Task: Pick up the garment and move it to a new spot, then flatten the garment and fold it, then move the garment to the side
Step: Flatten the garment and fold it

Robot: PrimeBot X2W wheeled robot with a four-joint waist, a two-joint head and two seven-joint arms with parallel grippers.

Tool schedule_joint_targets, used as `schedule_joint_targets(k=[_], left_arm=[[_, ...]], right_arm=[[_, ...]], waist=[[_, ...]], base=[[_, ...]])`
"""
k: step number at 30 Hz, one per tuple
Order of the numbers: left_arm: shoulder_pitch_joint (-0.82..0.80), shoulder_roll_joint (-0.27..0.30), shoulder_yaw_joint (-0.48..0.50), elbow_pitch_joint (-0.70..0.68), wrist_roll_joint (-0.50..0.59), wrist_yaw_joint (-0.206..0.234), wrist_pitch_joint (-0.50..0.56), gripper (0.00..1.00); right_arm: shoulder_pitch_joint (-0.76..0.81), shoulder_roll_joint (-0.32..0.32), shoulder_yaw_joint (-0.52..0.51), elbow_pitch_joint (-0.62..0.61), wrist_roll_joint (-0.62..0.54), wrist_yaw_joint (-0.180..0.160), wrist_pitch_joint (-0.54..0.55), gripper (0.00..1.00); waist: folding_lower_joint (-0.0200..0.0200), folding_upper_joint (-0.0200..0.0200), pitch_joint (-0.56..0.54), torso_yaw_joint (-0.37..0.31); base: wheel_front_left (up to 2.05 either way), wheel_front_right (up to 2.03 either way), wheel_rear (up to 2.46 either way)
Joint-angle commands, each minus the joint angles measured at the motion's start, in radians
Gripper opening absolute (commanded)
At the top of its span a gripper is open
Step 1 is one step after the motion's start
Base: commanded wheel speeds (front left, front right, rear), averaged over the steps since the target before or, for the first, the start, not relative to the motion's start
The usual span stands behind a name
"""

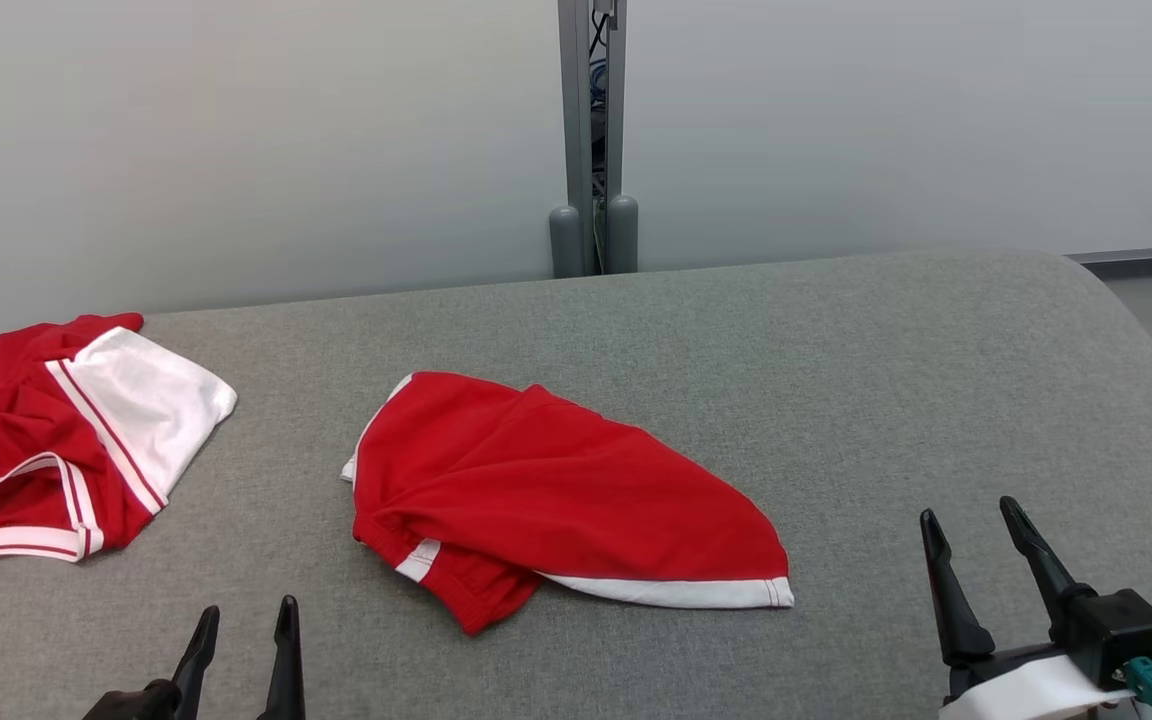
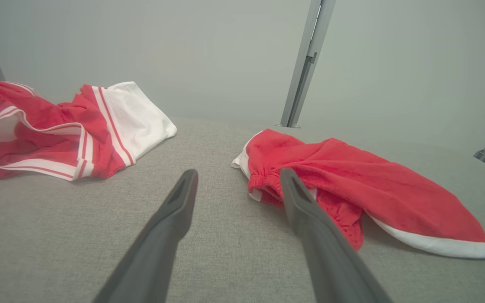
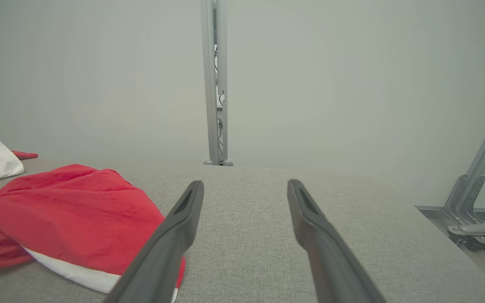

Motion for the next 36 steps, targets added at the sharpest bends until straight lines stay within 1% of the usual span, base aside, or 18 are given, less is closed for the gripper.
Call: schedule_joint_targets(k=[1,11,19,21,24,26,28,33,36], left_arm=[[0.012,0.001,0.015,0.004,0.009,-0.012,-0.005,1.00],[0.003,-0.021,0.034,0.013,0.032,-0.035,-0.005,1.00],[-0.006,-0.026,0.042,0.023,0.045,-0.052,-0.005,1.00],[-0.004,-0.027,0.040,0.022,0.049,-0.047,-0.005,1.00],[-0.008,-0.021,0.037,0.033,0.049,-0.055,-0.004,1.00],[-0.019,-0.029,0.020,0.039,0.051,-0.054,0.019,1.00],[-0.032,-0.031,0.010,0.055,0.031,-0.070,0.042,1.00],[-0.084,-0.069,-0.015,0.085,-0.030,-0.114,0.117,1.00],[-0.125,-0.090,-0.029,0.129,-0.069,-0.145,0.171,1.00]], right_arm=[[-0.013,-0.006,0.003,0.007,0.012,0.000,-0.005,1.00],[-0.027,-0.006,0.019,0.017,0.033,0.000,0.005,1.00],[-0.033,-0.006,0.028,0.026,0.042,0.000,0.010,1.00],[-0.033,-0.006,0.030,0.027,0.042,0.000,0.011,1.00],[-0.037,-0.006,0.032,0.028,0.040,0.000,0.010,1.00],[-0.038,-0.006,0.034,0.029,0.040,0.000,0.010,1.00],[-0.041,-0.006,0.035,0.031,0.040,0.000,0.009,1.00],[-0.053,-0.006,0.044,0.038,0.038,0.000,0.008,1.00],[-0.063,-0.006,0.055,0.043,0.037,0.000,0.008,1.00]], waist=[[-0.0001,-0.0001,-0.001,0.000],[-0.0001,-0.0001,0.001,0.009],[-0.0001,-0.0001,0.005,0.012],[-0.0001,-0.0001,0.006,0.013],[-0.0001,-0.0001,0.009,0.013],[-0.0001,-0.0001,0.013,0.013],[-0.0001,-0.0001,0.017,0.013],[-0.0001,-0.0001,0.032,0.008],[-0.0001,-0.0001,0.044,-0.002]], base=[[0.00,0.00,0.00],[0.00,0.00,0.00],[0.00,0.00,0.00],[0.00,0.00,0.00],[0.00,0.00,0.00],[0.00,0.00,0.00],[0.00,0.00,0.00],[0.00,0.00,0.00],[0.00,0.00,0.00]])
